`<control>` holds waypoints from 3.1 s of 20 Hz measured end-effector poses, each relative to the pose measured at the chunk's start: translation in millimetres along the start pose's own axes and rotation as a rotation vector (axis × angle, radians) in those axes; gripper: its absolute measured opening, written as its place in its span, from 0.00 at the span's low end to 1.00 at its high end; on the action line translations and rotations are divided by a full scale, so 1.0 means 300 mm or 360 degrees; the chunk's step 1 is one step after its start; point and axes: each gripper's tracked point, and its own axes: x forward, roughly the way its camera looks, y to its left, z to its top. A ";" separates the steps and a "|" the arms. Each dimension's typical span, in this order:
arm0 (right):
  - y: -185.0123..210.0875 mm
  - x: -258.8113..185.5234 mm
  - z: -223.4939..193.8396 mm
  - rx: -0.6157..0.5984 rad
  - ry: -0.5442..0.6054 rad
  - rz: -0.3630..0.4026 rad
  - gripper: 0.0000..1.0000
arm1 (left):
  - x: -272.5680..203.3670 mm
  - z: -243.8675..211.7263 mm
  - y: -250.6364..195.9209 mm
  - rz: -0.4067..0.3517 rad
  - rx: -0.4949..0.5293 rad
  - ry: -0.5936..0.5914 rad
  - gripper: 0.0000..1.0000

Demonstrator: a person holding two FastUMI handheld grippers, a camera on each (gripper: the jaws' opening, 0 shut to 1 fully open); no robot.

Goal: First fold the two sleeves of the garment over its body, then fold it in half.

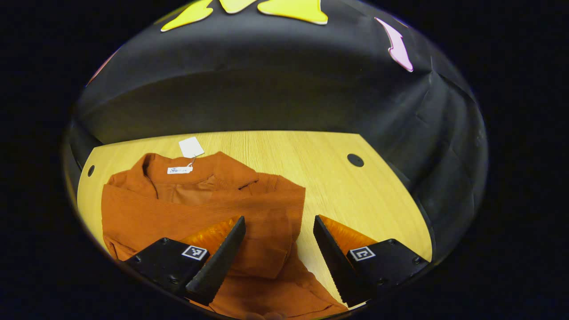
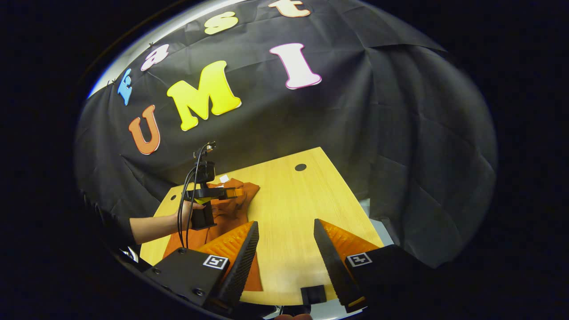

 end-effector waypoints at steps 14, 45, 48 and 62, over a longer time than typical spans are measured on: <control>0.799 0.056 0.217 -0.0295 -0.0605 0.0278 0.83 | -1.262 0.387 0.421 0.0610 0.0050 -0.1064 0.88; 0.135 0.145 -0.867 -0.0287 0.0650 -0.0087 0.89 | -1.126 -0.939 0.900 -0.0132 -0.0688 0.0434 0.98; 0.148 0.178 -0.889 -0.0285 0.0690 -0.0104 0.89 | -1.125 -0.940 0.877 -0.0176 -0.0700 0.0464 0.90; 0.238 0.283 -1.005 -0.0461 0.0954 -0.0226 0.74 | -1.065 -0.984 0.778 -0.0185 -0.0623 0.0611 0.19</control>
